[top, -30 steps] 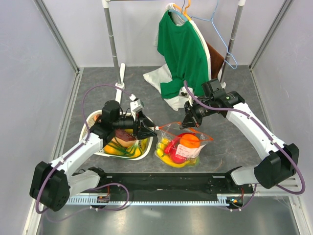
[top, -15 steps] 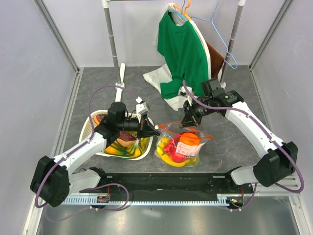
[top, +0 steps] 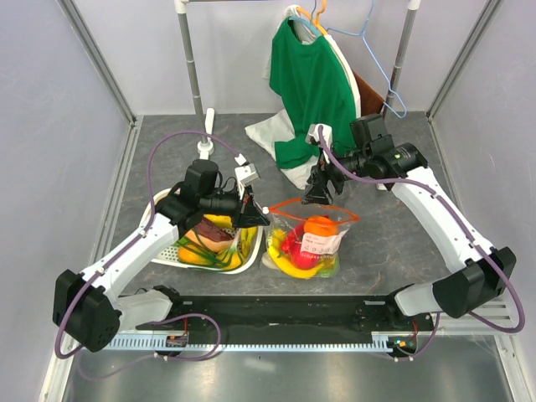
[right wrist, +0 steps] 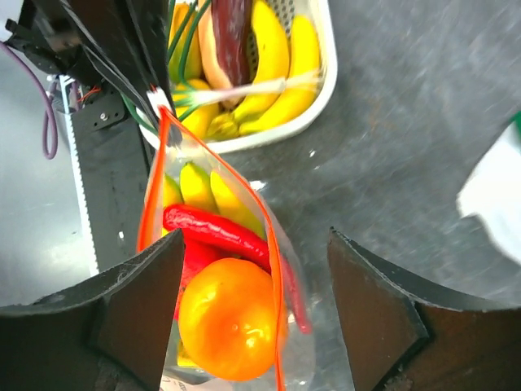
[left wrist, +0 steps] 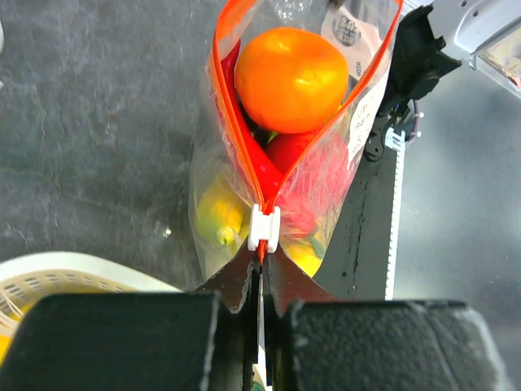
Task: Place the food in the zip-top bag and seal the zipper
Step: Zip the zipper food storage bag at the center of the board.
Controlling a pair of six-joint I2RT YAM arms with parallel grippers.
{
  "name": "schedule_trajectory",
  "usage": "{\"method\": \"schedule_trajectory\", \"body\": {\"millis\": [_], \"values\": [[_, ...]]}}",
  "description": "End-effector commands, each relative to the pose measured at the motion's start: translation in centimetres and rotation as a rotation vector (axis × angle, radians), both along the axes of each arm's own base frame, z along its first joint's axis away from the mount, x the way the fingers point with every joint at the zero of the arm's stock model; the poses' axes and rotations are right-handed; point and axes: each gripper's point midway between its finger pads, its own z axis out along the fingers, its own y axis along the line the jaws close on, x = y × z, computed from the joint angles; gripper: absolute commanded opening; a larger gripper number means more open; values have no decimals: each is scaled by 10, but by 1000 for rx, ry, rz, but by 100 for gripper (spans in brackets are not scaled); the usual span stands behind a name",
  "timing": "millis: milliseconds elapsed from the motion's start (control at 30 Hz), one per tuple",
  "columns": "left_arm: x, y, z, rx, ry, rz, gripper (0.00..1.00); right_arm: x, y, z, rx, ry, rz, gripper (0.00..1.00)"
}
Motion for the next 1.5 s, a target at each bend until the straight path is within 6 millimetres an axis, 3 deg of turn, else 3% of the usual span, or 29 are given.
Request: {"method": "schedule_trajectory", "body": {"millis": [0, 267, 567, 767, 1267, 1467], "values": [[1, 0, 6, 15, -21, -14, 2, 5, 9, 50, 98, -190, 68, 77], [-2, -2, 16, -9, -44, -47, 2, -1, 35, 66, 208, -314, 99, 76], [-4, -4, 26, -38, -63, -73, 2, -25, 68, 48, 255, -357, 186, 74], [-6, -3, 29, -51, -100, -86, 2, -39, 89, 30, 269, -361, 276, 67], [-8, -3, 31, -69, -129, -88, 2, -41, 104, -1, 239, -280, 325, 53], [-9, -3, 31, -69, -130, -83, 2, -46, 108, -3, 237, -262, 344, 37]]}}
